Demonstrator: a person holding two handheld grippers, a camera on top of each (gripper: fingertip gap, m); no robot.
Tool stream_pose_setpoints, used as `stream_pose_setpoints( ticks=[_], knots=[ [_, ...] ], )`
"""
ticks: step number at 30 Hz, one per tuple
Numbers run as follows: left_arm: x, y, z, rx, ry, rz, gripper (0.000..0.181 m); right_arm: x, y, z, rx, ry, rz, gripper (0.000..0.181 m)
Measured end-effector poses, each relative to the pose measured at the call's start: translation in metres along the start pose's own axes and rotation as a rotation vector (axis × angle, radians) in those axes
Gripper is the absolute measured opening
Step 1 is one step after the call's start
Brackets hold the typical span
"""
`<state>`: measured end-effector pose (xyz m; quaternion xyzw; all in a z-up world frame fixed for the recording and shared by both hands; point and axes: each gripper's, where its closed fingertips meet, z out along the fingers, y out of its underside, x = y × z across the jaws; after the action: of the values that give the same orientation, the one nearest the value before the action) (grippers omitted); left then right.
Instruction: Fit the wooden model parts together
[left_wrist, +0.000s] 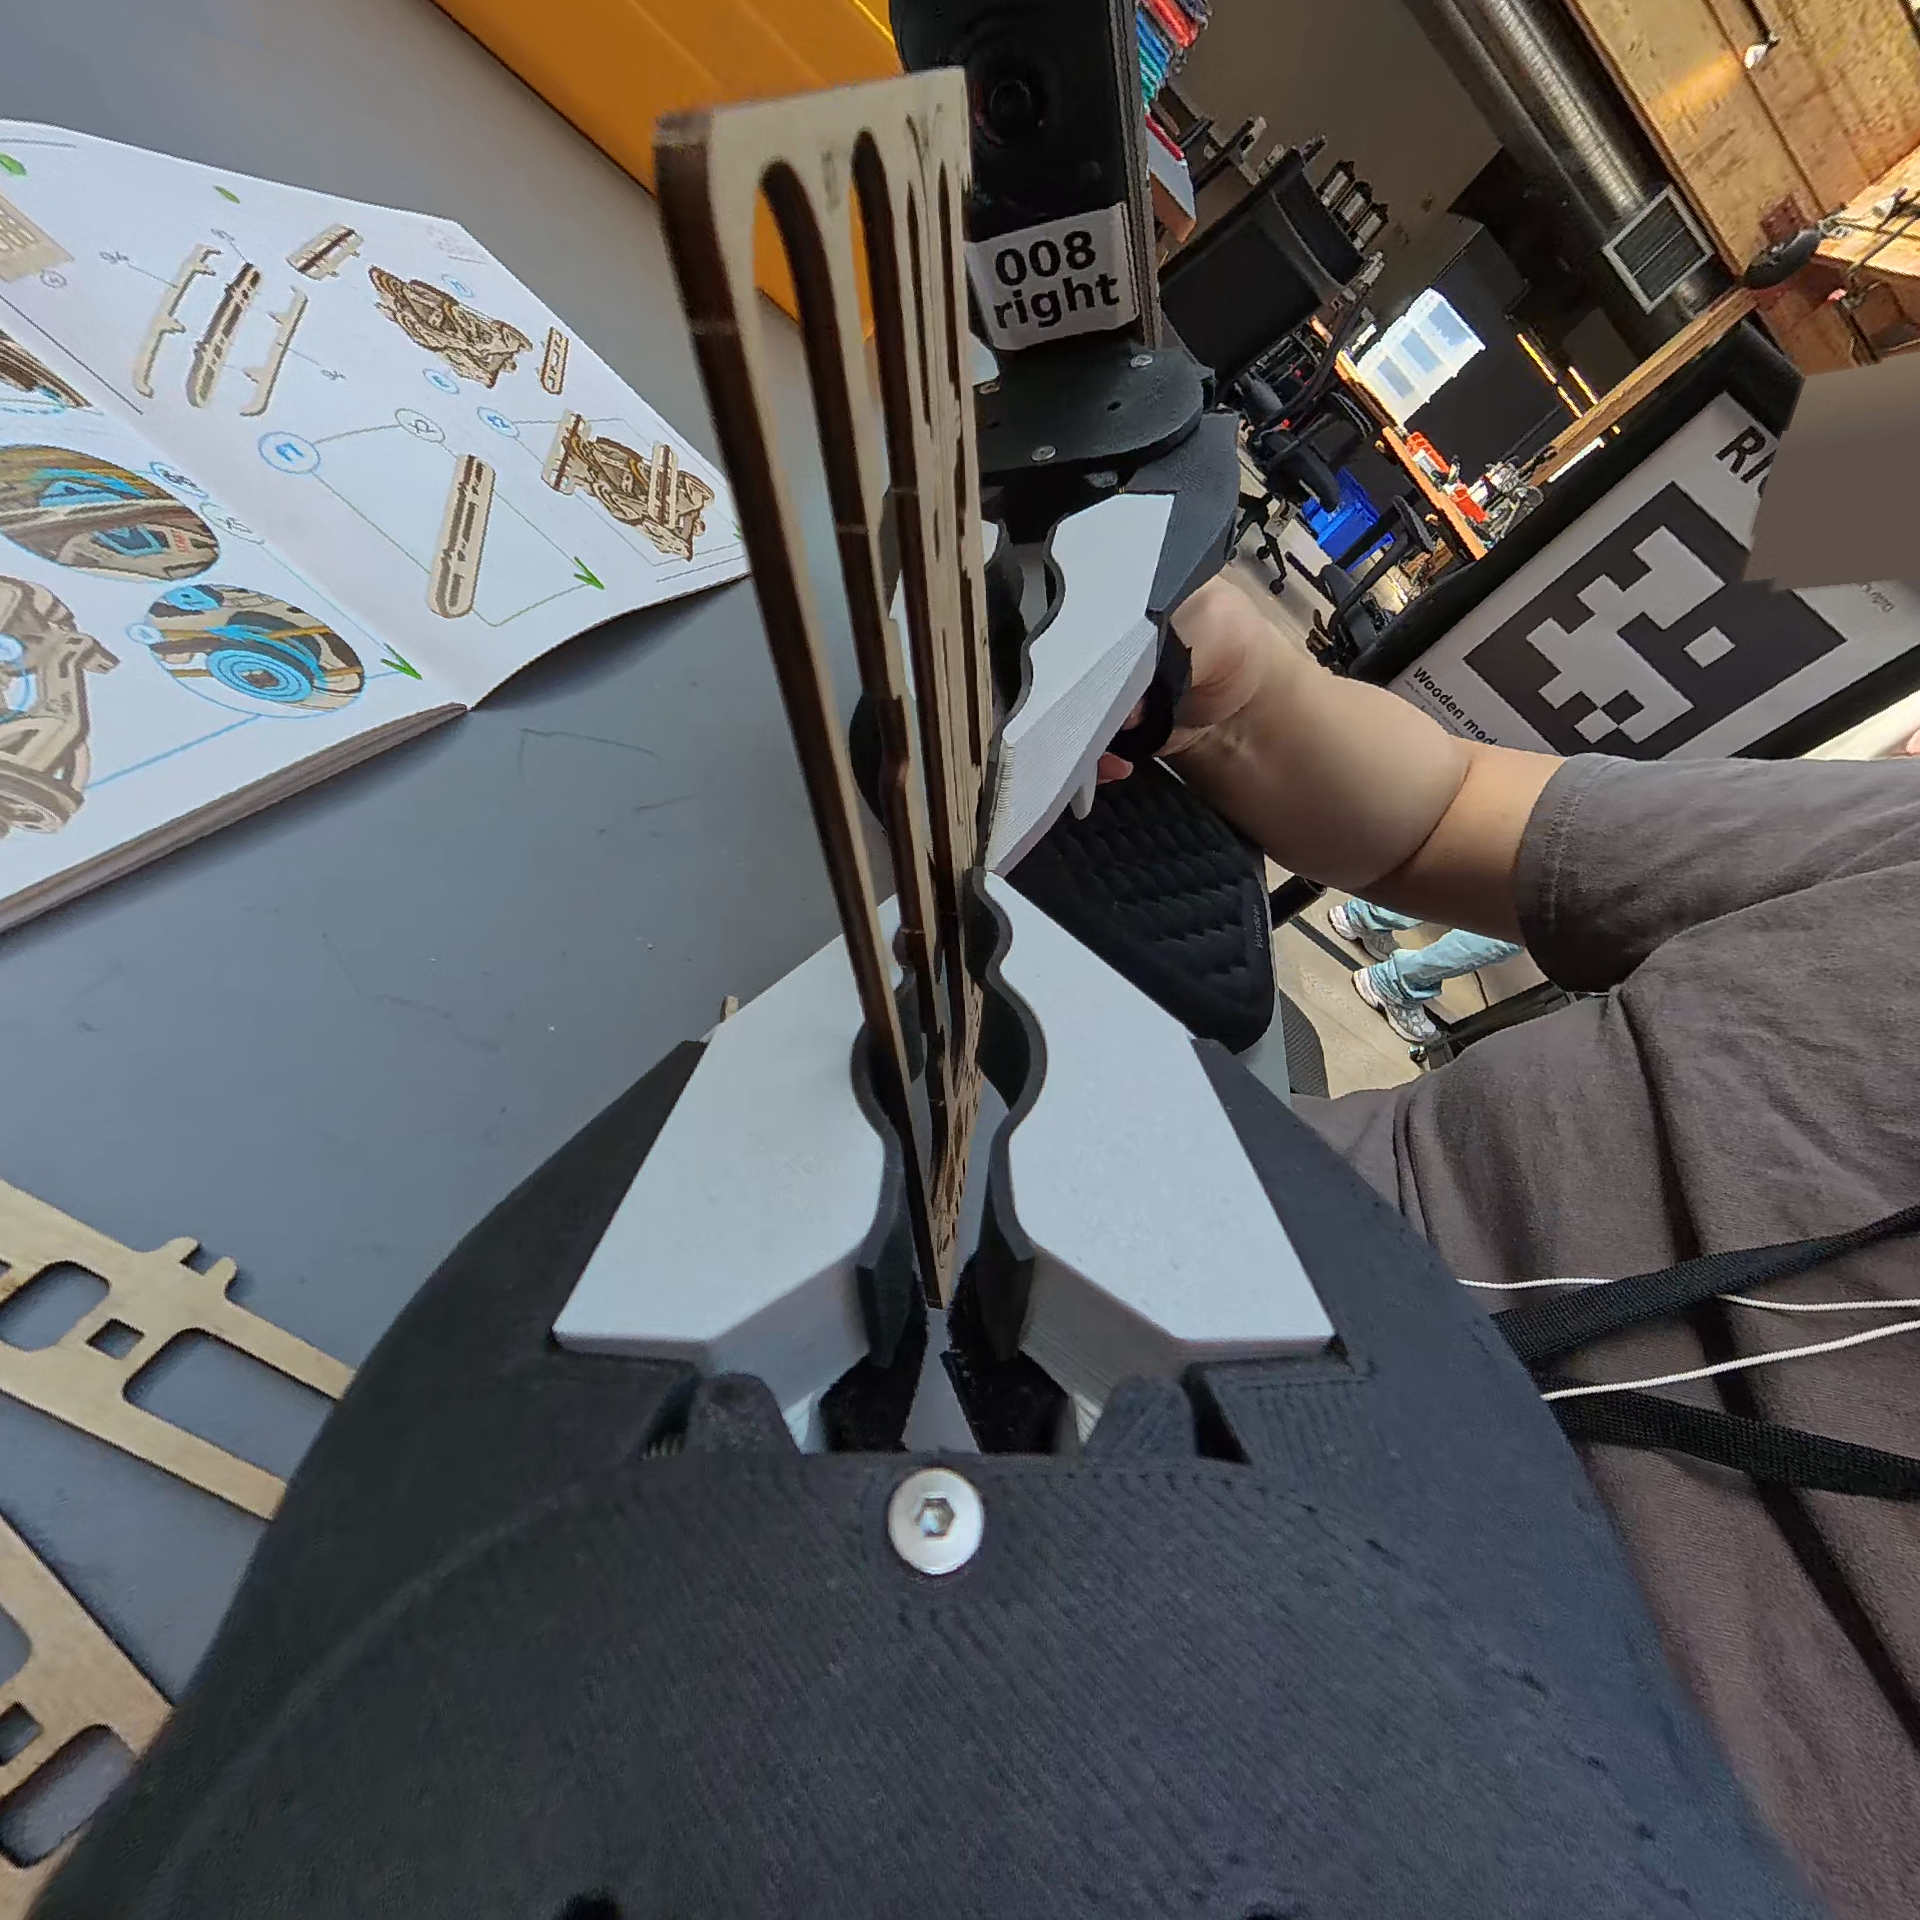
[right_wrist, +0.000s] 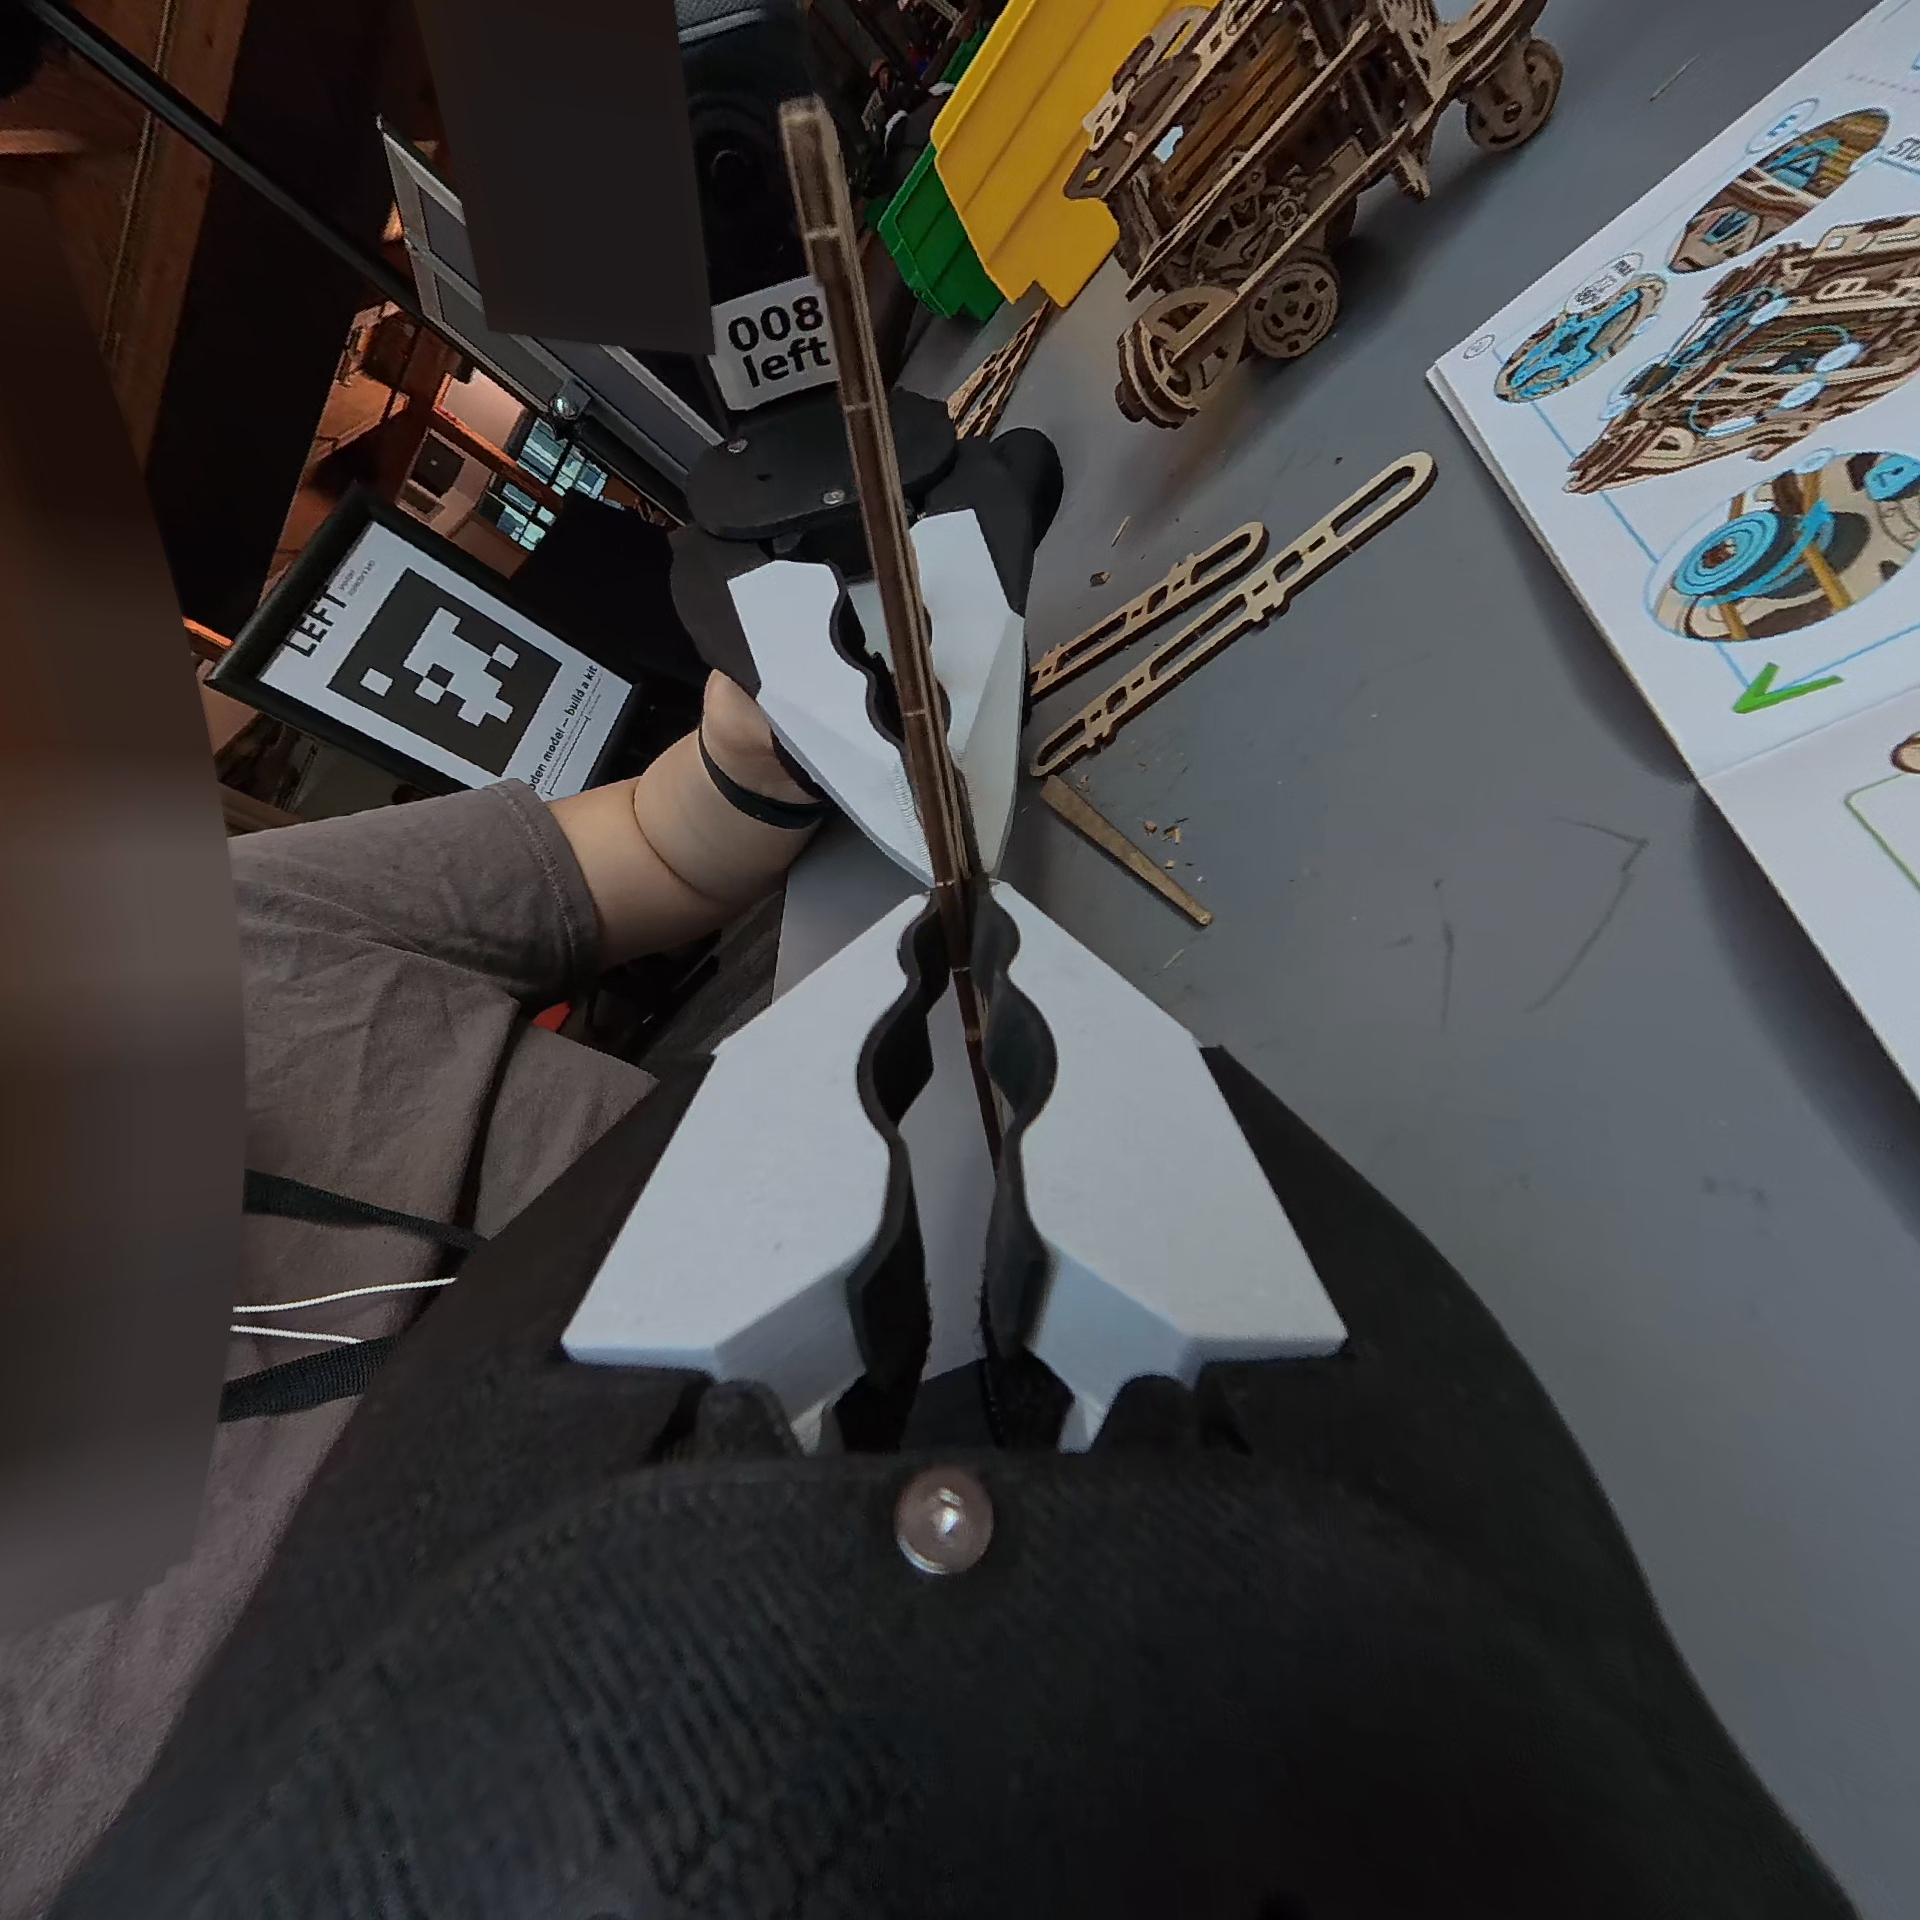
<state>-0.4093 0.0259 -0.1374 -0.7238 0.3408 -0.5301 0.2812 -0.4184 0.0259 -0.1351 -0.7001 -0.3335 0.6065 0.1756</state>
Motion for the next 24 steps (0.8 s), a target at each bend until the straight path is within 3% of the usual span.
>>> stream_pose_setpoints(
  ticks=[7, 17, 21, 24],
  knots=[
    [0.0, -0.001, 0.0, 0.005, -0.008, 0.012, 0.001, 0.002, 0.0, 0.0, 0.001, 0.02, -0.006, 0.0],
    [0.034, -0.014, -0.004, 0.086, 0.226, -0.035, 0.001, -0.03, -0.006, -0.008, 0.023, -0.237, -0.019, 0.0],
    [0.033, -0.015, -0.004, 0.094, 0.225, -0.018, 0.0, -0.032, -0.006, -0.008, 0.02, -0.247, -0.017, 0.0],
    [0.015, -0.017, -0.004, 0.092, 0.105, 0.01, 0.0, -0.02, -0.013, -0.008, 0.052, -0.149, -0.012, 0.003]
  ],
)
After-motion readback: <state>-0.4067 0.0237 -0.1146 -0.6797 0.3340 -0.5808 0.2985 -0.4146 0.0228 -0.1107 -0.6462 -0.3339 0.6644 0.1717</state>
